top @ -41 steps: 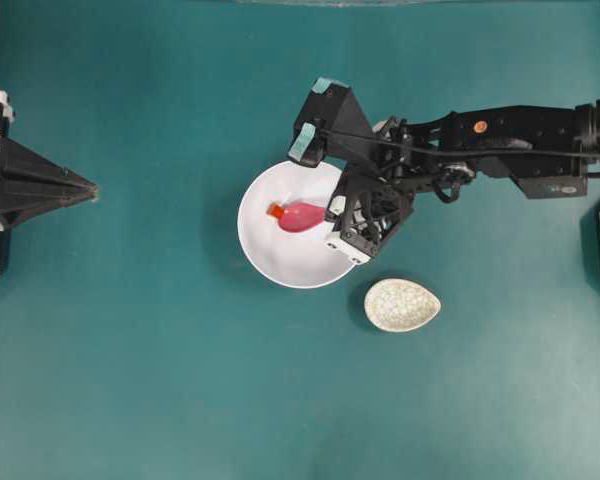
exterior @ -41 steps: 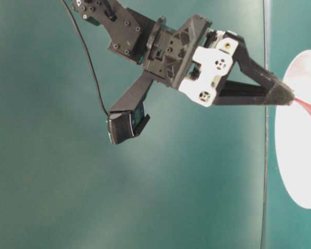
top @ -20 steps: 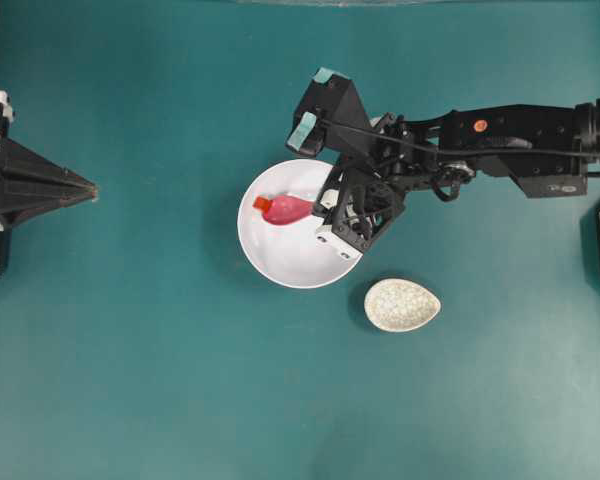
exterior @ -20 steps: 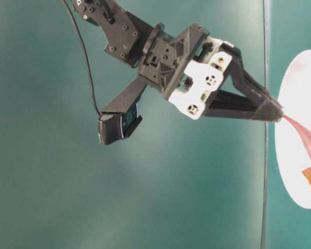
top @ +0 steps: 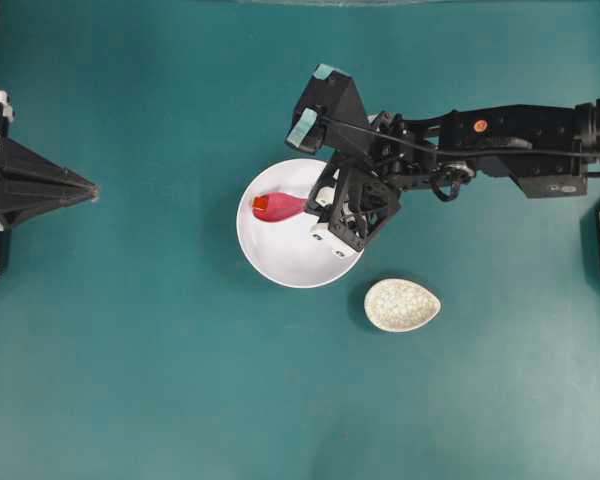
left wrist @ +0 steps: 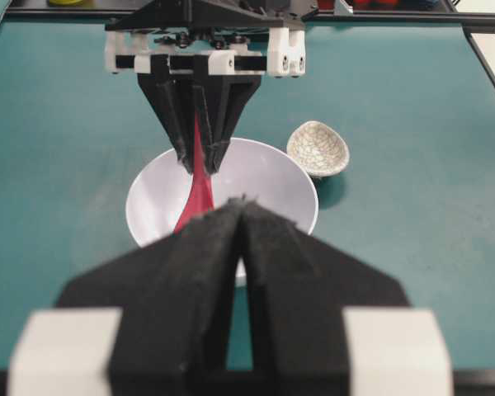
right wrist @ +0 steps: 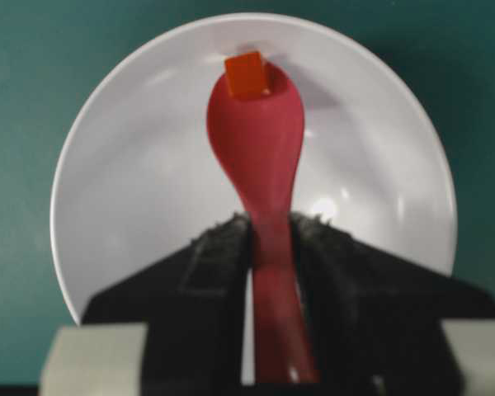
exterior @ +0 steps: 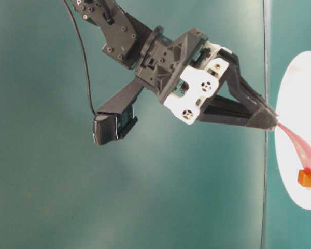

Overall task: Grip the spoon and scoop the red block from the bowl with right arm.
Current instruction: 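Drag the spoon under the red cube to scoop it, then raise the spoon holding the red cube above the bowl with the right gripper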

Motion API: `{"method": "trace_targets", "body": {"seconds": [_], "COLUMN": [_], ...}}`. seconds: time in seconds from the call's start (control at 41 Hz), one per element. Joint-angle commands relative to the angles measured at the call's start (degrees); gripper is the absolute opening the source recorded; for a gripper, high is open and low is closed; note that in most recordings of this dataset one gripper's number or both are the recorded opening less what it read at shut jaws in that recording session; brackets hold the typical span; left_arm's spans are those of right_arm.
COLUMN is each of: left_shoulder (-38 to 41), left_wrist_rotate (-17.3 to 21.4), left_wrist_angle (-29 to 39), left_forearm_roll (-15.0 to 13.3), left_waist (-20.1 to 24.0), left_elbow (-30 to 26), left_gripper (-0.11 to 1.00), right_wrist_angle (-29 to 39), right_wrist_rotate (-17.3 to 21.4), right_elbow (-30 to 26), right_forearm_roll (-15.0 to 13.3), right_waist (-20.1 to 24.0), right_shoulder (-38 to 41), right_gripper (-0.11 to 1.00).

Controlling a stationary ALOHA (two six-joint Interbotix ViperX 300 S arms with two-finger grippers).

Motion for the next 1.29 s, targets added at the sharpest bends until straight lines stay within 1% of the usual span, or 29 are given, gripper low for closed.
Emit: {"method": "trace_targets", "body": {"seconds": [0.0, 0.195, 0.513, 0.61, 0.732, 0.854, 0.952, 1.123, 1.269], "left_shoulder": [0.18, 0.18, 0.09, 0.09, 0.09, 0.18, 0.09, 0.00, 0.00], "left_wrist_rotate": [-0.09, -0.09, -0.18, -0.18, -0.18, -0.18, -0.18, 0.00, -0.18], "left_wrist_angle": [-0.18, -0.09, -0.18, -0.18, -0.18, -0.18, -0.53, -0.62, -0.70], "left_forearm_roll": [0.09, 0.09, 0.09, 0.09, 0.09, 0.09, 0.09, 0.09, 0.09], "left_waist": [0.09, 0.09, 0.09, 0.09, 0.09, 0.09, 0.09, 0.09, 0.09], "left_elbow": [-1.32, -1.32, -1.32, -1.32, -1.32, -1.14, -1.32, -1.32, -1.41], "left_gripper": [0.01, 0.01, 0.01, 0.01, 0.01, 0.01, 0.01, 0.01, 0.01], "right_wrist_angle": [-0.88, -5.27, -17.75, -20.65, -23.91, -26.10, -26.54, -26.37, -26.81], "right_wrist_rotate": [0.00, 0.00, -0.88, -0.88, -0.88, -0.88, -0.88, -0.88, -0.88], "right_elbow": [0.00, 3.69, 11.78, 14.68, 18.28, 21.27, 23.20, 25.14, 25.58], "right_forearm_roll": [0.09, 0.09, -0.18, -1.23, -3.52, -5.89, -6.94, -7.03, -7.03], "right_waist": [0.35, 0.79, 2.37, 2.81, 3.25, 3.25, 3.25, 3.34, 3.34], "right_shoulder": [-2.90, -5.54, -11.34, -13.80, -17.14, -20.13, -22.24, -25.05, -26.19], "right_gripper": [0.25, 0.25, 0.25, 0.25, 0.25, 0.25, 0.25, 0.25, 0.25]}}
